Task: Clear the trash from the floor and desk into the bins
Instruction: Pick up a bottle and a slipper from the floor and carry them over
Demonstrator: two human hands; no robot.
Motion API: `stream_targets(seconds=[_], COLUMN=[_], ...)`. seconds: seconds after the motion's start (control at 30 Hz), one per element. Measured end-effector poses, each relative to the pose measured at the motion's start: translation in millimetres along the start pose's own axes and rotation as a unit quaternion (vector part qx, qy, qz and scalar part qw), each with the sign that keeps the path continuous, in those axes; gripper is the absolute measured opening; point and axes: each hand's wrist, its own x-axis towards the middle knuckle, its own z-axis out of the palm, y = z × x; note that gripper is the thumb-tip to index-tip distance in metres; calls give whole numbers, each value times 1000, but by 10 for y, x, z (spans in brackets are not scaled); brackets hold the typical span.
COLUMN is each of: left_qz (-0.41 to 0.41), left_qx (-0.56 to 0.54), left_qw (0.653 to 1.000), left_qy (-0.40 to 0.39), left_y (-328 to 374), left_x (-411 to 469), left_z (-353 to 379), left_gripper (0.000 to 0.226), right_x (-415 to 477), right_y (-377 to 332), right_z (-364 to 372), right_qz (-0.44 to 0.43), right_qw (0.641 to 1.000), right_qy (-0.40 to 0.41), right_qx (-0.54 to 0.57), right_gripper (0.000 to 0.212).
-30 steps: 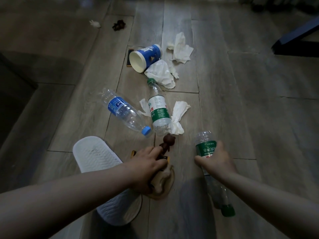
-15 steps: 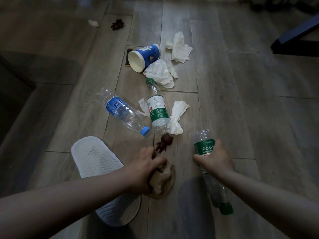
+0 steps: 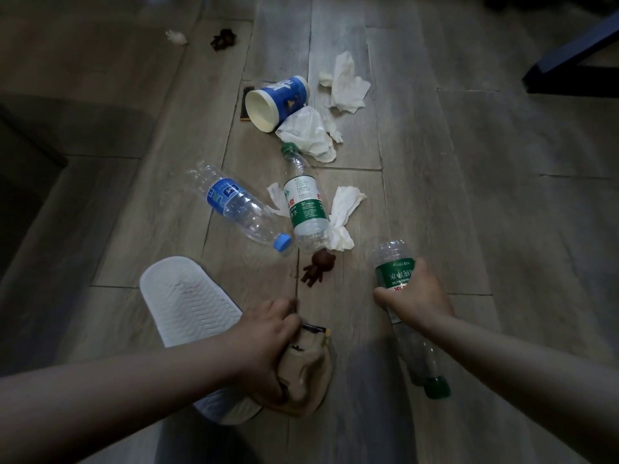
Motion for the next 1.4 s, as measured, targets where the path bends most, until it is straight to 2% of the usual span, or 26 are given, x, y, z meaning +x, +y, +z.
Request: stream_targets(seconds=[0.1,0.2,0.5,0.7,0.83,0.93,1.03,1.17,1.4], left_qz=[10,15,-66,-17,-14,20,49,9,5], left_qx=[39,69,-57,-60,-29,-37,-17,29,19], left_qw=[999,997,992,992,996,997,999,999,1000], left_qy=[-34,-26,89,114,88,67,14,-37,20], left_y=[1,12,-56,-38,5,31,19,3,43], left_x=[-55,-81,173,326,368,262,113,106,235], left_z=[22,44,-79,-192,-207,-168,-83,-4,-81], left_gripper=[102,99,88,90,97,95,96,99,89], right_x=[12,17,0,-28,-54,-58,-60,-79,-80], right_y=[15,20,11,-29,-60,-65,-67,-78,-75], right_z=[7,7,-8,-27,-38,-40,-42,-43,-72], right_qz=[-2,-1,-5,-3,1,1,2,1,-1], right_qw=[1000,1000,1000,1000,1000,1000,1000,1000,1000], right_qy=[-6,-10,-14,-14,-9,-7,-4,-4,-22], right_qx=[-1,-3,-5,-4,-3,-4,-4,0,2], right_gripper=[79,81,81,80,80,80,80,79,80])
